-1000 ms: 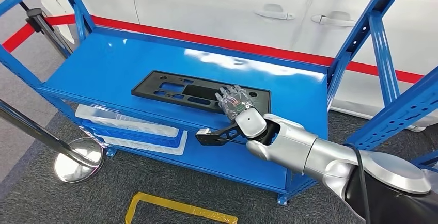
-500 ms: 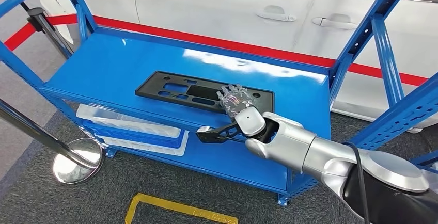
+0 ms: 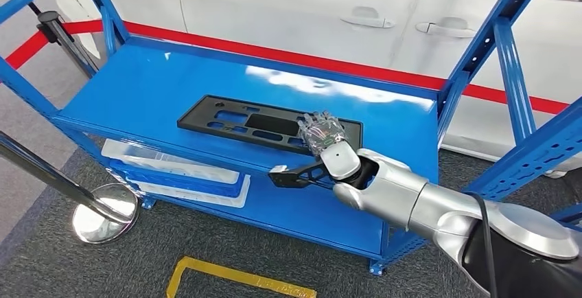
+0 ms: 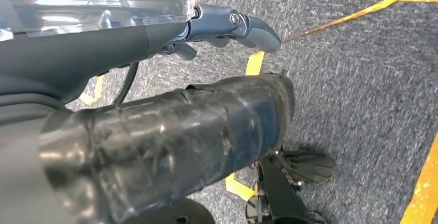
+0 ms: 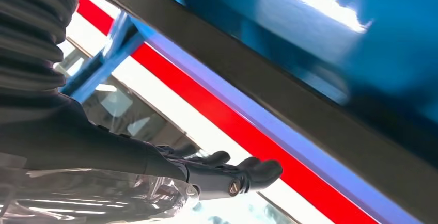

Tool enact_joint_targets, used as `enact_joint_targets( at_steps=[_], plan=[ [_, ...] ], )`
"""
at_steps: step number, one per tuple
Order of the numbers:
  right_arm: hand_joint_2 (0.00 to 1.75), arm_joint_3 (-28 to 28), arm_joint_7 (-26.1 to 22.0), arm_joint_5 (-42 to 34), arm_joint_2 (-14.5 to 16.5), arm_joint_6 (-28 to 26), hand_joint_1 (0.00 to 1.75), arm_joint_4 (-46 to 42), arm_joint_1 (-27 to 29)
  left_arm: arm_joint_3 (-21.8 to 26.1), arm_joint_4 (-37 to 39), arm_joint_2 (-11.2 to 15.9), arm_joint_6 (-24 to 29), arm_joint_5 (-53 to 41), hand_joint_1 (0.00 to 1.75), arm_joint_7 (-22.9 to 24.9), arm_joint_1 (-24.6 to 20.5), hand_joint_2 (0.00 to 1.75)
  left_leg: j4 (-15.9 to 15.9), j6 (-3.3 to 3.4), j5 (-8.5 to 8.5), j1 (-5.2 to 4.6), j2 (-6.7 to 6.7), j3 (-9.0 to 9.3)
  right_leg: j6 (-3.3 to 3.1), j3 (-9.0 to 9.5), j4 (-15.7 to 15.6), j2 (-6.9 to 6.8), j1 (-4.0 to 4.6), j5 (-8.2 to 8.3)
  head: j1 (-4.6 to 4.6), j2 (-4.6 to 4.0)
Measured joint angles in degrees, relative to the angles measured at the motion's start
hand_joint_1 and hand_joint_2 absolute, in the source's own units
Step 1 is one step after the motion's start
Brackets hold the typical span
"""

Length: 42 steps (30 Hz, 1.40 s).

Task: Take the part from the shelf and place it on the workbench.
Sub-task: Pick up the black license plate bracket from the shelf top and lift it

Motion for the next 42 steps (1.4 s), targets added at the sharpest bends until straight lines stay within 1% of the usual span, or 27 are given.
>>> enact_joint_targets(
  at_steps=[1, 2, 3, 4, 5, 6, 7, 8, 9, 10, 11, 12, 13, 14, 15, 18, 23, 29, 30, 32, 34, 36, 42],
  plan=[
    [1.75, -0.1, 0.0, 0.0, 0.0, 0.0, 1.70, 0.0, 0.0, 0.0, 0.0, 0.0, 0.0, 0.0, 0.00, 0.0, 0.0, 0.00, 0.7, -0.34, -0.63, 0.05, 0.04, -0.28, -0.26, 0.13, -0.2, 0.00, -0.14, 0.11, -0.06, 0.00],
    [1.75, -0.1, 0.1, -0.1, 0.0, 0.0, 1.74, 0.0, 0.0, 0.0, 0.0, 0.0, 0.0, 0.0, 0.00, 0.0, 0.0, 0.00, 2.6, -0.66, -1.85, 0.09, 0.07, -1.10, -0.58, 0.26, -0.4, -0.03, -0.32, 0.19, -0.20, 0.00],
    [1.75, -0.2, 0.1, -0.2, 0.0, 0.0, 1.75, 0.0, 0.0, 0.0, 0.0, 0.0, 0.0, 0.0, 0.00, 0.0, 0.0, 0.00, 5.6, -0.95, -3.45, 0.18, 0.12, -2.46, -0.89, 0.36, -0.5, -0.06, -0.38, 0.21, -0.32, 0.00],
    [1.75, -0.2, 0.1, -0.2, -0.1, 0.0, 1.75, 0.0, 0.2, 0.0, 0.0, 0.0, 0.0, 0.0, 0.00, 0.0, 0.0, 0.00, 9.4, -1.24, -5.15, 0.29, 0.14, -4.24, -1.16, 0.38, -0.5, -0.11, -0.37, 0.17, -0.43, 0.00],
    [1.75, -0.2, 0.1, -0.3, -0.1, 0.0, 1.75, 0.0, 0.4, 0.0, 0.0, 0.0, 0.0, 0.0, 0.00, 0.0, 0.0, 0.00, 13.0, -1.50, -6.40, 0.45, 0.14, -6.03, -1.39, 0.40, -0.5, -0.16, -0.34, 0.11, -0.46, 0.00],
    [1.75, -0.2, 0.1, -0.3, -0.1, 0.0, 1.75, 0.0, 0.7, -0.1, 0.0, 0.0, 0.0, -0.1, 0.00, 0.0, 0.0, 0.00, 15.3, -1.77, -6.80, 0.61, 0.15, -7.25, -1.52, 0.43, -0.4, -0.19, -0.31, 0.07, -0.45, 0.00],
    [1.75, -0.2, 0.1, -0.3, -0.1, 0.0, 1.75, 0.0, 0.9, -0.1, 0.0, 0.0, 0.0, -0.1, 0.00, 0.0, 0.1, 0.00, 15.8, -2.04, -6.33, 0.79, 0.16, -7.68, -1.56, 0.47, -0.4, -0.21, -0.32, 0.01, -0.45, 0.00],
    [1.75, -0.2, 0.1, -0.3, -0.1, 0.0, 1.75, 0.0, 1.1, -0.1, 0.0, 0.0, 0.0, -0.2, 0.00, 0.0, 0.1, 0.00, 13.9, -2.33, -4.71, 1.02, 0.18, -6.89, -1.55, 0.53, -0.3, -0.16, -0.38, -0.09, -0.46, 0.00],
    [1.75, -0.2, 0.1, -0.3, -0.1, 0.0, 1.75, 0.0, 1.2, -0.1, 0.0, 0.0, 0.0, -0.3, 0.00, -0.1, 0.1, 0.00, 10.5, -2.63, -2.63, 1.26, 0.21, -5.33, -1.48, 0.59, -0.1, -0.11, -0.46, -0.23, -0.46, 0.00],
    [1.75, -0.2, 0.1, -0.3, -0.1, 0.0, 1.75, 0.0, 1.3, -0.1, 0.0, 0.0, 0.0, -0.3, 0.00, -0.1, 0.1, 0.00, 6.5, -3.11, -1.16, 1.43, 0.23, -3.31, -1.26, 0.54, 0.2, -0.02, -0.38, -0.46, -0.51, 0.00],
    [1.75, -0.2, 0.1, -0.3, -0.2, 0.0, 1.75, 0.0, 1.3, -0.1, 0.0, -0.1, 0.0, -0.4, 0.00, -0.1, 0.1, 0.00, 3.0, -3.35, 0.01, 1.56, 0.20, -1.58, -1.03, 0.42, 0.6, 0.08, -0.27, -0.72, -0.57, 0.00],
    [1.75, -0.3, 0.1, -0.3, -0.2, -0.1, 1.75, 0.0, 1.2, -0.2, 0.0, -0.1, 0.0, -0.4, 0.00, -0.2, 0.0, 0.00, 1.0, -3.08, 0.27, 1.59, 0.17, -0.61, -0.83, 0.26, 0.9, 0.16, -0.14, -0.89, -0.62, 0.00],
    [1.75, -0.3, 0.1, -0.3, -0.3, -0.2, 1.75, 0.0, 1.2, -0.2, 0.0, -0.2, 0.0, -0.4, 0.00, -0.2, 0.0, 0.00, 0.2, -2.79, 0.05, 1.52, 0.13, -0.15, -0.66, 0.15, 1.1, 0.21, 0.08, -1.00, -0.60, 0.01],
    [1.75, -0.3, 0.1, -0.2, -0.4, -0.3, 1.75, 0.0, 1.2, -0.3, 0.0, -0.2, 0.0, -0.4, 0.00, -0.2, 0.0, 0.00, 0.1, -2.26, 0.17, 1.47, 0.09, -0.18, -0.61, 0.15, 1.1, 0.23, 0.12, -0.99, -0.55, 0.01],
    [1.75, -0.3, 0.0, -0.2, -0.5, -0.4, 1.75, 0.0, 1.2, -0.3, 0.0, -0.2, 0.0, -0.5, 0.00, -0.2, 0.0, 0.00, 0.2, -1.88, 0.13, 1.37, 0.11, -0.19, -0.55, 0.24, 0.9, 0.23, 0.13, -0.94, -0.47, 0.01],
    [1.75, -0.3, -0.4, -0.2, -0.6, -0.9, 1.75, 0.0, 1.2, -0.3, 0.0, -0.2, 0.0, -0.6, 0.00, -0.2, 0.1, 0.00, 0.2, -1.86, 0.11, 1.12, 0.10, -0.12, -0.34, 0.51, 0.6, 0.22, 0.08, -0.83, -0.40, 0.00],
    [1.75, -0.4, -1.3, 0.4, -0.6, -1.2, 1.75, 0.0, 1.5, -0.3, 0.0, -0.2, -0.1, -0.7, 0.00, -0.3, 0.1, 0.00, 0.2, -1.56, 0.01, 1.09, 0.09, -0.09, 0.00, 0.68, 0.3, 0.21, 0.07, -0.76, -0.42, 0.00],
    [1.75, -0.4, -2.0, 0.9, -0.6, -1.5, 1.75, 0.0, 1.6, -0.4, 0.0, -0.2, -0.1, -0.9, 0.00, -0.4, 0.1, 0.00, 0.2, -1.54, 0.01, 1.08, 0.09, -0.09, 0.09, 0.68, 0.3, 0.21, 0.04, -0.75, -0.43, 0.00],
    [1.75, -0.4, -2.4, 1.2, -0.6, -1.9, 1.75, 0.0, 1.7, -0.4, 0.0, -0.2, -0.1, -0.9, 0.00, -0.4, 0.0, 0.00, 0.2, -1.53, 0.01, 1.08, 0.09, -0.09, 0.12, 0.68, 0.3, 0.21, -0.02, -0.75, -0.43, 0.00],
    [1.75, -0.4, -3.9, 2.9, -0.6, -4.3, 1.75, -0.3, 1.9, -0.6, 0.0, -0.2, -0.2, -0.9, 0.00, -0.4, 0.1, 0.00, 0.1, -1.47, 0.05, 1.08, 0.09, -0.06, 0.16, 0.66, 0.3, 0.21, -0.13, -0.74, -0.43, 0.00],
    [1.75, -0.4, -5.0, 5.5, -0.5, -7.8, 1.75, -1.2, 1.9, -0.7, 0.0, -0.2, -0.8, -0.7, 0.00, -0.4, 0.1, 0.87, 0.0, -1.43, 0.08, 1.09, 0.10, -0.02, 0.16, 0.63, 0.3, 0.23, -0.18, -0.74, -0.44, 0.00],
    [1.75, -0.4, -5.2, 8.1, -0.3, -9.8, 1.75, -2.8, 1.9, -0.7, 0.0, -0.2, -1.6, -0.1, 0.00, -0.7, 0.0, 1.75, -0.1, -1.42, 0.09, 1.09, 0.10, 0.03, 0.16, 0.62, 0.3, 0.23, -0.18, -0.75, -0.45, 0.00],
    [1.75, -0.7, -4.2, 14.6, -0.1, -10.0, 1.75, -9.5, 0.6, -0.7, 0.0, -0.1, -2.8, 0.7, 0.00, -2.4, 0.1, 1.75, -0.3, -1.38, 0.15, 1.09, 0.08, 0.06, 0.17, 0.57, 0.3, 0.22, -0.18, -0.76, -0.44, 0.00]
  ],
)
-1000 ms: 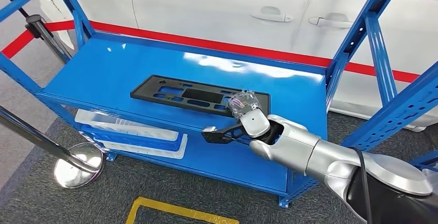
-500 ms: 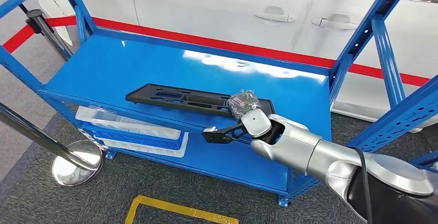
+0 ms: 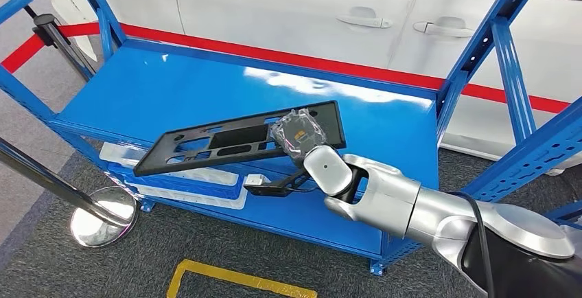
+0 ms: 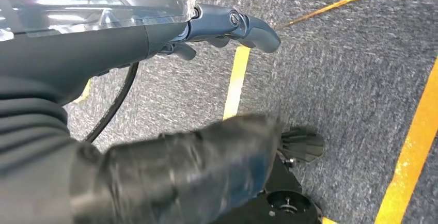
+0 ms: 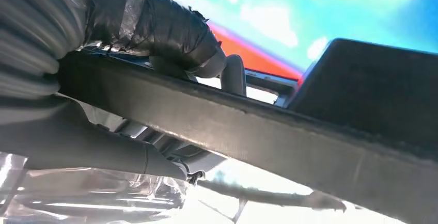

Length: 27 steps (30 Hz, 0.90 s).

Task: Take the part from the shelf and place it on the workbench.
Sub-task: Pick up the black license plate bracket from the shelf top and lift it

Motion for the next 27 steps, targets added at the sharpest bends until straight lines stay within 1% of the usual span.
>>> enact_joint_targets(
  at_steps=[4, 8, 12, 21, 27],
  plan=[
    [1.75, -0.5, 0.7, 1.8, 0.0, 1.7, 1.75, -5.1, -2.6, 0.0, 0.0, 0.1, -0.8, 0.0, 0.00, -0.5, 0.0, 1.75, 0.0, 0.00, 0.00, 0.00, 0.01, 0.01, 0.00, -0.01, 0.0, 0.01, 0.00, -0.01, -0.01, 0.00],
    [1.75, -1.0, 1.5, 1.7, -0.1, 3.9, 1.75, -9.8, -5.3, 0.0, 0.0, 0.2, -1.3, 0.1, 0.00, -0.7, 0.0, 1.75, 0.0, 0.00, 0.00, 0.00, 0.01, 0.02, 0.01, -0.01, 0.0, 0.01, -0.01, -0.01, 0.00, 0.00],
    [1.75, -1.5, 1.9, 1.4, -0.5, 4.7, 1.75, -13.4, -7.2, 0.0, 0.0, 0.4, -1.5, 0.2, 0.00, -0.8, 0.0, 1.75, 0.0, 0.00, 0.00, -0.01, 0.01, 0.02, 0.02, 0.00, 0.0, 0.01, -0.04, -0.01, 0.01, 0.00],
    [1.75, -2.8, 3.0, -0.8, -1.9, 4.3, 1.75, -17.9, -8.3, 0.0, 0.0, 0.7, -2.4, 0.2, 0.00, -0.9, 0.0, 1.75, 0.0, 0.00, 0.00, -0.02, 0.01, 0.02, 0.02, 0.01, 0.0, 0.02, -0.05, -0.01, -0.01, 0.00],
    [1.75, -3.4, 3.4, -4.0, -2.2, 2.2, 1.75, -19.2, -8.5, 0.0, 0.0, 1.1, -2.8, 0.3, 0.00, -0.4, 0.0, 1.75, 0.0, 0.00, 0.00, -0.02, 0.01, 0.03, 0.02, 0.00, 0.0, 0.02, -0.04, -0.01, -0.01, 0.00]
  ],
)
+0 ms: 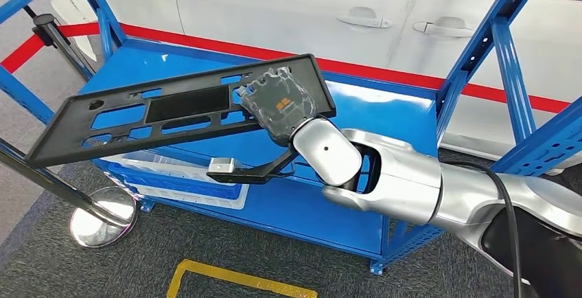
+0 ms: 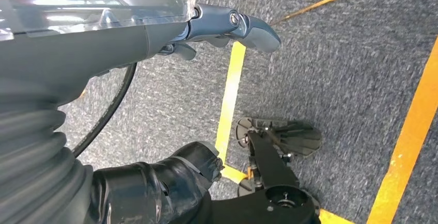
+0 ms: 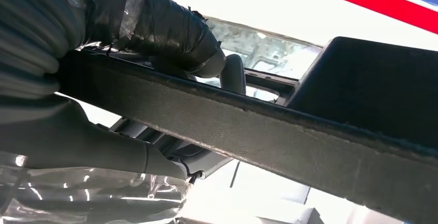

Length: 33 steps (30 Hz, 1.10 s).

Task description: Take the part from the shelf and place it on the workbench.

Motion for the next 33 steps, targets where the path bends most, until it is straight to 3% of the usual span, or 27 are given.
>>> enact_joint_targets(
  at_steps=[8, 33],
  plan=[
    [1.75, -2.4, 1.4, -8.7, -2.1, -4.3, 1.75, -2.7, -0.1, 0.0, 0.0, 0.2, -0.9, -0.2, 0.00, 0.2, 0.0, 1.75, 0.0, 0.00, 0.00, -0.01, 0.00, 0.01, 0.00, 0.02, 0.0, 0.00, -0.01, 0.00, 0.02, 0.00],
    [1.75, -3.2, 1.5, -5.6, -6.9, -5.8, 1.75, -7.3, 0.1, 0.0, 0.0, 0.3, 0.7, -0.7, 0.00, 1.0, 0.0, 1.75, 0.0, 0.00, 0.00, -0.01, 0.00, 0.02, 0.00, 0.02, 0.0, 0.00, -0.02, 0.00, 0.00, 0.00]
  ],
)
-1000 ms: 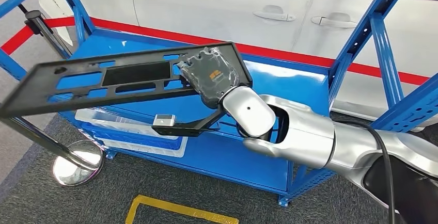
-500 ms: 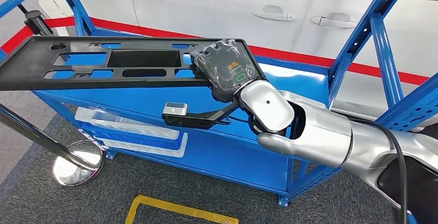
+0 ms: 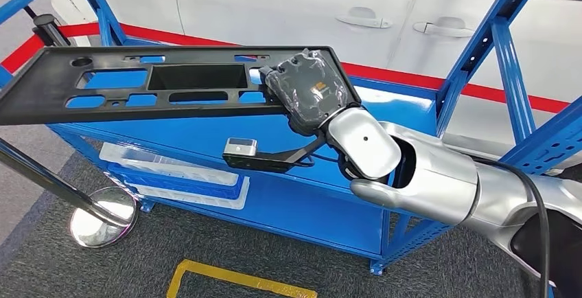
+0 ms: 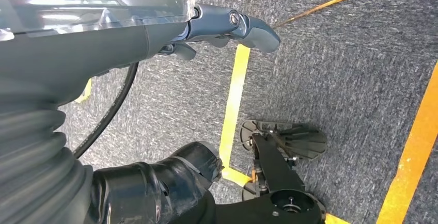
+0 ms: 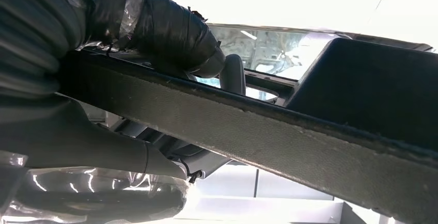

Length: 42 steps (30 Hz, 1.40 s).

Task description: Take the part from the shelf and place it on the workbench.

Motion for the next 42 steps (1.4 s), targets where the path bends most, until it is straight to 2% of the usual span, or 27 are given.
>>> enact_joint_targets(
  at_steps=[4, 7, 8, 10, 11, 12, 13, 16, 17, 18, 20, 22, 23, 25, 26, 27, 28, 29, 32, 34, 35, 36, 38, 39, 40, 41, 42],
  plan=[
    [1.75, 0.0, 0.0, 0.2, -0.3, 0.1, 1.75, -0.2, 0.3, 0.0, 0.0, 0.1, 0.1, -0.3, 0.00, -0.2, 0.0, 1.75, 0.0, 0.23, -0.02, -0.07, 0.00, 0.01, 0.20, 0.07, -0.2, 0.00, -0.11, 0.12, -0.01, 0.00],
    [1.75, -0.1, 0.1, 0.5, -0.6, 0.3, 1.75, -0.4, 0.6, -0.1, 0.0, 0.2, 0.2, -0.4, 0.00, -0.2, -0.1, 1.75, -2.8, 1.85, 1.32, 0.03, 0.25, 1.74, 0.97, 0.62, -1.0, -0.07, -0.29, 0.10, 0.08, 0.00],
    [1.75, -0.2, 0.1, 0.7, -0.8, 0.3, 1.75, -0.5, 0.7, -0.1, 0.0, 0.1, 0.3, -0.4, 0.00, -0.2, -0.1, 1.75, -4.2, 2.23, 1.99, 0.20, 0.40, 2.54, 1.10, 0.09, 0.4, -0.12, -0.26, -0.90, 0.29, 0.00],
    [1.75, -0.2, 0.1, 0.9, -1.1, 0.5, 1.75, -0.6, 0.8, -0.2, 0.0, 0.1, 0.4, -0.4, 0.00, -0.3, -0.1, 1.75, -5.3, 2.39, 2.55, 0.42, 0.59, 3.24, 1.50, -2.77, 6.4, -0.19, -0.55, -4.04, 0.68, 0.00],
    [1.75, -0.2, 0.1, 0.9, -1.2, 0.6, 1.75, -0.6, 1.0, -0.2, 0.0, 0.1, 0.4, -0.4, 0.00, -0.3, -0.2, 1.75, -5.2, 2.31, 2.54, 0.54, 0.64, 3.23, 1.81, -4.41, 9.7, -0.20, -0.86, -5.26, 0.78, 0.00],
    [1.75, -0.2, 0.1, 0.9, -1.3, 0.6, 1.75, -0.6, 1.3, -0.2, 0.0, 0.1, 0.5, -0.4, 0.00, -0.3, -0.2, 1.75, -5.0, 2.11, 2.41, 0.75, 0.64, 3.17, 2.21, -5.41, 11.5, -0.24, -1.26, -5.52, 0.79, 0.00],
    [1.75, -0.2, 0.1, 0.9, -1.4, 0.7, 1.75, -0.6, 1.6, -0.2, 0.0, 0.1, 0.5, -0.4, 0.00, -0.3, -0.2, 1.75, -4.6, 1.76, 2.18, 1.08, 0.61, 3.07, 2.66, -5.44, 11.4, -0.32, -1.70, -4.72, 0.78, 0.00],
    [1.75, -0.2, 0.1, 0.9, -1.8, 0.8, 1.75, -0.6, 1.9, -0.2, 0.0, 0.3, 0.6, -0.4, 0.00, -0.3, -0.2, 1.75, -1.8, -0.35, 0.73, 2.42, 0.32, 1.97, 4.43, -1.69, 3.5, -0.17, -2.74, -0.48, 0.96, 0.00],
    [1.75, -0.2, 0.1, 0.9, -1.9, 0.9, 1.75, -0.7, 1.9, -0.2, 0.1, 0.3, 0.6, -0.5, 0.00, -0.3, -0.2, 1.75, -0.8, -1.09, 0.32, 2.62, 0.15, 1.32, 4.38, -1.06, 2.0, 0.10, -2.75, -0.01, 1.12, 0.01],
    [1.75, -0.2, 0.1, 0.9, -2.0, 0.9, 1.75, -0.8, 2.0, -0.2, 0.1, 0.4, 0.7, -0.5, 0.00, -0.3, -0.2, 1.75, -0.1, -1.67, 0.15, 2.68, 0.05, 0.80, 4.01, -1.21, 1.9, 0.40, -2.57, -0.23, 1.08, 0.01],
    [1.75, -0.3, 0.1, 1.0, -2.2, 0.9, 1.75, -1.0, 2.1, -0.3, 0.1, 0.3, 0.7, -0.6, 0.00, -0.3, -0.2, 1.75, -0.2, -2.46, 0.58, 2.81, -0.09, 0.35, 2.49, -1.85, 2.2, 0.57, -2.16, 0.15, 0.92, 0.01],
    [1.75, -0.3, 0.2, 1.0, -2.3, 1.0, 1.75, -1.0, 2.2, -0.4, 0.1, 0.2, 0.7, -0.7, 0.00, -0.3, -0.1, 1.75, 0.0, -2.69, 0.03, 3.11, 0.10, -0.03, 1.19, -2.03, 1.6, 0.46, -1.91, 0.93, 0.72, 0.00],
    [1.75, -0.3, 0.2, 1.0, -2.3, 1.1, 1.75, -1.0, 2.1, -0.4, 0.1, 0.2, 0.8, -0.7, 0.00, -0.3, -0.1, 1.75, 1.7, -2.51, -1.41, 3.07, 0.20, -0.71, 0.58, -2.13, 1.2, 0.37, -1.89, 1.36, 0.61, 0.00],
    [1.75, -0.3, 0.2, 1.0, -2.3, 1.1, 1.75, -1.0, 2.1, -0.5, 0.1, 0.2, 0.8, -0.8, 0.00, -0.4, -0.2, 1.75, 8.3, -1.86, -5.99, 2.52, 0.31, -3.19, -0.10, -2.60, 0.8, 0.18, -1.82, 1.98, 0.34, 0.00],
    [1.75, -0.3, 0.1, 1.0, -2.3, 1.1, 1.75, -1.0, 2.2, -0.5, 0.1, 0.2, 0.8, -0.8, 0.00, -0.4, -0.2, 1.75, 12.1, -1.61, -8.00, 2.21, 0.30, -4.50, -0.18, -2.94, 0.8, 0.11, -1.73, 2.22, 0.25, 0.00],
    [1.75, -0.3, 0.1, 1.0, -2.3, 1.1, 1.75, -1.0, 2.2, -0.5, 0.1, 0.2, 0.9, -0.8, 0.00, -0.6, -0.2, 1.75, 14.7, -1.38, -9.12, 1.91, 0.29, -5.26, -0.18, -3.34, 0.8, 0.06, -1.61, 2.44, 0.22, 0.00],
    [1.75, -0.3, 0.1, 1.1, -2.3, 1.2, 1.75, -1.0, 2.3, -0.5, 0.1, 0.2, 0.9, -0.9, 0.00, -0.8, -0.2, 1.75, 15.4, -1.09, -9.15, 1.66, 0.29, -5.08, -0.10, -3.75, 0.8, 0.04, -1.50, 2.67, 0.20, 0.00],
    [1.75, -0.3, 0.2, 1.1, -2.3, 1.2, 1.75, -1.0, 2.4, -0.5, 0.1, 0.2, 0.9, -0.9, 0.00, -1.2, -0.2, 1.75, 14.0, -0.77, -8.26, 1.46, 0.30, -3.85, 0.06, -4.09, 0.8, 0.03, -1.43, 2.93, 0.19, 0.00],
    [1.75, -0.3, 0.4, 1.4, -2.4, 1.3, 1.75, -1.1, 2.5, -0.5, 0.1, 0.2, 1.1, -1.3, 0.00, -2.4, -0.3, 1.75, 3.5, -0.08, -4.92, 0.88, 0.25, 2.49, 0.97, -4.69, 1.0, -0.01, -1.18, 3.71, 0.22, 0.00],
    [1.75, -0.3, 0.5, 1.6, -2.6, 1.4, 1.75, -1.2, 2.5, -0.5, 0.1, 0.1, 1.3, -1.4, 0.00, -2.7, -0.4, 1.75, 0.7, -0.08, -4.57, 0.53, 0.14, 3.73, 1.64, -4.76, 0.9, -0.06, -0.96, 3.98, 0.37, 0.00],
    [1.75, -0.3, 0.6, 1.6, -2.7, 1.5, 1.75, -1.3, 2.5, -0.5, 0.1, 0.0, 1.4, -1.4, 0.00, -2.7, -0.4, 1.75, 0.6, -0.12, -4.26, 0.51, 0.09, 3.69, 1.19, -4.69, 0.7, -0.07, -0.93, 3.92, 0.56, 0.00],
    [1.75, -0.3, 0.6, 1.7, -2.7, 1.5, 1.75, -1.3, 2.5, -0.6, 0.1, 0.0, 1.4, -1.5, 0.00, -2.6, -0.3, 1.75, 0.5, -0.13, -4.08, 0.54, 0.12, 3.73, 0.08, -4.64, 0.4, -0.09, -0.89, 4.15, 0.66, 0.00],
    [1.75, -0.3, 0.6, 1.7, -2.7, 1.6, 1.75, -1.4, 2.5, -0.6, 0.1, -0.1, 1.6, -1.6, 0.00, -2.6, -0.2, 1.75, 0.4, 0.07, -3.70, 0.57, 0.14, 3.76, -3.06, -4.61, 0.1, -0.09, -0.68, 4.82, 0.84, 0.00],
    [1.75, -0.3, 0.6, 1.8, -2.7, 1.6, 1.75, -1.4, 2.4, -0.6, 0.1, 0.0, 1.7, -1.7, 0.00, -2.6, -0.1, 1.75, 0.4, 0.29, -3.55, 0.51, 0.13, 3.70, -4.14, -4.60, 0.0, -0.10, -0.58, 5.31, 0.87, 0.00],
    [1.75, -0.3, 0.6, 1.8, -2.8, 1.7, 1.75, -1.5, 2.4, -0.6, 0.1, 0.0, 1.8, -1.7, 0.00, -2.5, -0.1, 1.75, 0.4, 0.46, -3.44, 0.46, 0.10, 3.66, -4.66, -4.56, -0.1, -0.10, -0.54, 5.48, 0.87, 0.00],
    [1.75, -0.3, 0.7, 1.8, -2.8, 1.7, 1.75, -1.5, 2.4, -0.6, 0.1, 0.0, 1.9, -1.7, 0.00, -2.4, -0.1, 1.75, 0.4, 0.58, -3.38, 0.33, 0.07, 3.62, -4.83, -4.45, -0.3, -0.12, -0.54, 5.64, 0.88, 0.00],
    [1.75, -0.3, 0.7, 1.8, -2.8, 1.8, 1.75, -1.6, 2.4, -0.6, 0.1, 0.0, 1.9, -1.7, 0.00, -2.2, -0.1, 1.75, 0.5, 0.69, -3.37, 0.21, 0.05, 3.60, -4.67, -4.33, -0.5, -0.16, -0.59, 5.78, 0.87, 0.00]
  ],
)
